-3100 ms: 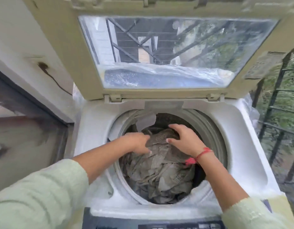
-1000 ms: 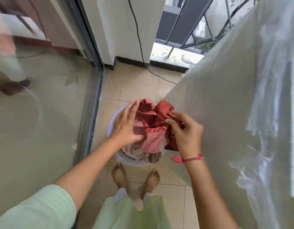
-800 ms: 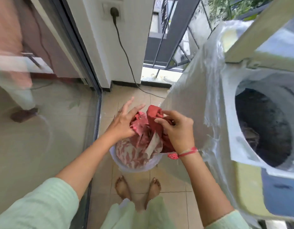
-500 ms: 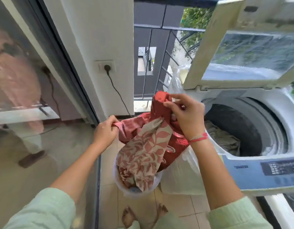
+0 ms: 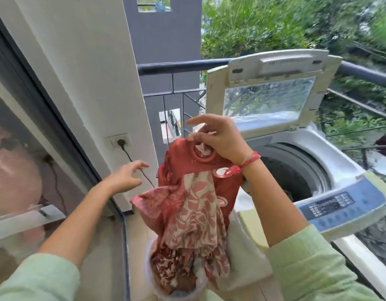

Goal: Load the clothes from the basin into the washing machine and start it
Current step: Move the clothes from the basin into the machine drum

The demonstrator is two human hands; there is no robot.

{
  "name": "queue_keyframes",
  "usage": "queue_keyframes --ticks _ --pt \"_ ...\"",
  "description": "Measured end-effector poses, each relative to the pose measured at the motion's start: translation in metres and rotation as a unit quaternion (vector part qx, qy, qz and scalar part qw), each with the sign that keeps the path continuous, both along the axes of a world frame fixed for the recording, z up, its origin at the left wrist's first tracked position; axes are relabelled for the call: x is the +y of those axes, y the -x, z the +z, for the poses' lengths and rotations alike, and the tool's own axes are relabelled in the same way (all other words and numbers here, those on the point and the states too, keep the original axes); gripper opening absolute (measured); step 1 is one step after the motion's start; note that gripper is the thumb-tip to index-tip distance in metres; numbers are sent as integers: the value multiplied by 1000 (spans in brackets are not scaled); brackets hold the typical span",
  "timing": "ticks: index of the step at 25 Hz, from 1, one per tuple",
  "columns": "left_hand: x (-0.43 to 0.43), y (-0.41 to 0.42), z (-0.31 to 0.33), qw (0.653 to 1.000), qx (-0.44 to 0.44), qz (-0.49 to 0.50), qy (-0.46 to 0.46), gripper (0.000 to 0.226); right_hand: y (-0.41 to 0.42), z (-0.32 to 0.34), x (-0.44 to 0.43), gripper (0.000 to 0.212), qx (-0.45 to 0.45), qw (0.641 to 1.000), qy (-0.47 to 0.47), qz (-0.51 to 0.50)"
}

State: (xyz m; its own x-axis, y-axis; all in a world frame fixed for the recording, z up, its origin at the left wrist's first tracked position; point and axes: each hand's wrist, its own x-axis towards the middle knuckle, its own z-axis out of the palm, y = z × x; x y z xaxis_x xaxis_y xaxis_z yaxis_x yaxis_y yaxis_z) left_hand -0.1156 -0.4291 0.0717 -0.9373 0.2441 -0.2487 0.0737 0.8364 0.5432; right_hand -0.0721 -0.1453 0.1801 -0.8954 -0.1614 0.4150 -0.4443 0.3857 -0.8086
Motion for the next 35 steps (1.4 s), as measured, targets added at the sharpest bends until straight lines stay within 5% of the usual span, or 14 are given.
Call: queue_keyframes --ticks 3,6,11,15,19,22,25,27,31,35 --pt "48 -20 39 984 70 -81 -141 103 -9 -8 -5 35 -27 998 -45 35" --pt "75 -31 54 968 73 -158 -183 116 -11 -9 -3 40 -29 998 -38 27" --pt "88 -41 28 958 84 -145 -233 87 -5 -20 6 45 -57 996 13 -62" --pt "95 -32 8 945 178 -79 -262 28 -4 -27 7 36 -53 994 52 -80" --pt "79 -22 28 912 307 34 -269 19 5 -55 15 17 -77 985 85 -126" --pt "70 -17 46 888 429 34 -164 23 -8 -91 1 65 -120 984 103 -78" --pt "62 -19 57 857 510 19 -69 22 -29 -142 -24 114 -135 990 -35 -15" --pt "52 -22 68 845 534 10 -32 25 -35 -183 -36 122 -189 975 -109 -27" --pt "19 -27 85 850 526 -14 -4 36 -44 -231 -64 108 -281 952 -110 -45" --pt "-16 -34 81 841 538 -13 58 44 -20 -223 -74 33 -277 952 -46 -124"
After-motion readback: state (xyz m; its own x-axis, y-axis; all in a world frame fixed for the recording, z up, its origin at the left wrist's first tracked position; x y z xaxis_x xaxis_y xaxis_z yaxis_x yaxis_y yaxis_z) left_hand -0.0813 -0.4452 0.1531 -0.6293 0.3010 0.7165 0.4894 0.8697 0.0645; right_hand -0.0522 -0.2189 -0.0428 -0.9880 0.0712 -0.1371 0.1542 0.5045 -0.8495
